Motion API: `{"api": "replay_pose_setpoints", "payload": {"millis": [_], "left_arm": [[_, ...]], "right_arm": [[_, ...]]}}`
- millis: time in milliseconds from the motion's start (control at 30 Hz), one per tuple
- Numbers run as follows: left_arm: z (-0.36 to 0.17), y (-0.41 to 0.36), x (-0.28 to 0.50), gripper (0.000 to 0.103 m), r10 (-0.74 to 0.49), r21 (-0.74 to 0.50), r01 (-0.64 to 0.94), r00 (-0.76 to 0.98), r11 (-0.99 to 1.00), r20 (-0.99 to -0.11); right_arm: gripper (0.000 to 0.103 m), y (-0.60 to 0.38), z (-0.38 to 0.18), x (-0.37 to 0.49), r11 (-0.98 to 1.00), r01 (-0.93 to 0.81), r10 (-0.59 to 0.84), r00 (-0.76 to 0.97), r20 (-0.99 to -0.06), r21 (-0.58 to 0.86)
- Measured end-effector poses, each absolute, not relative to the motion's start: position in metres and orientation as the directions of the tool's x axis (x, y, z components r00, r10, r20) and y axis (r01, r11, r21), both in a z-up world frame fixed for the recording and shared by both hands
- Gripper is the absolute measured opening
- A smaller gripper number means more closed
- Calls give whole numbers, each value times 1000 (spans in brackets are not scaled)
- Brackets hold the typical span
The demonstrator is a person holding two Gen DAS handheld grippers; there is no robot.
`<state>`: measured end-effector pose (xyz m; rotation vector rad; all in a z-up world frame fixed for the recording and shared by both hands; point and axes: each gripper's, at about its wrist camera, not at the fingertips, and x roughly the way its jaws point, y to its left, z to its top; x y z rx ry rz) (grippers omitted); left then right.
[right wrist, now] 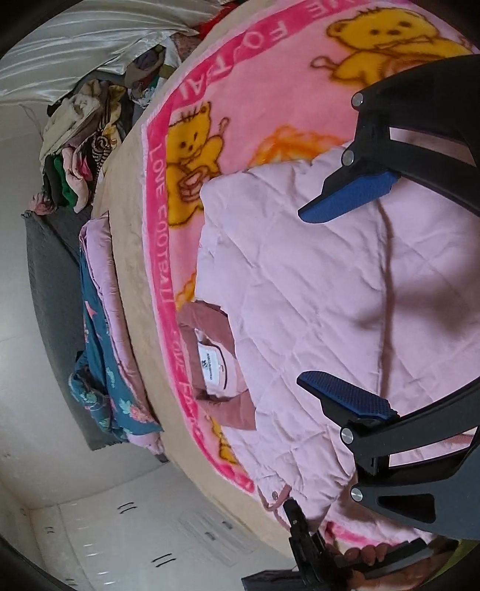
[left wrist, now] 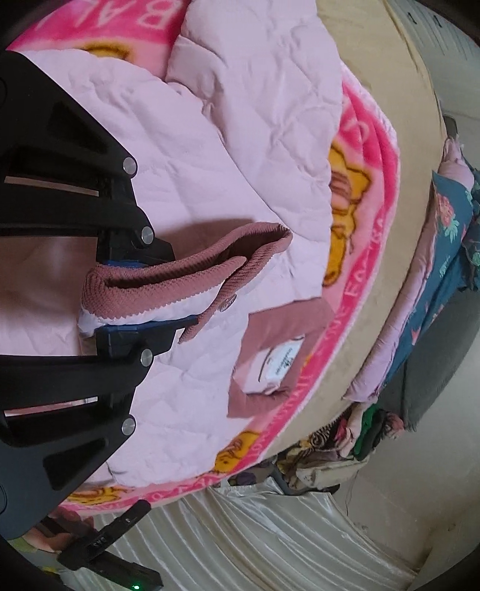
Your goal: Fold large clothes
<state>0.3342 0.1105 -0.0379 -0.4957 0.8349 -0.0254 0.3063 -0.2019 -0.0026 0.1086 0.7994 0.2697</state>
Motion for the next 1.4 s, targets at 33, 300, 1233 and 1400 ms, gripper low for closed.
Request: {"api": "replay_pose_setpoints", "payload": {"millis": [33,300,1233,1400], "left_arm": [[-40,111,335,13,-208,-425,-173,674,889,-709],[-56,113,336,15,-185,-390,-195,639,900,-747],[-39,112,300,94,-89,-305,-243,629,921,-772],[-28,116,283,94,-66,-296,-249,653,922,-755]], "right_arm": [[81,-198,-6,312,962,-203,272,657,-703,183],[89,-191,-46,347,983,-139,175,545,-820,117],[99,-171,-20,277,959,-158,283,615,-736,236],[99,-159,-4,261,956,-183,292,654,-698,228]]}}
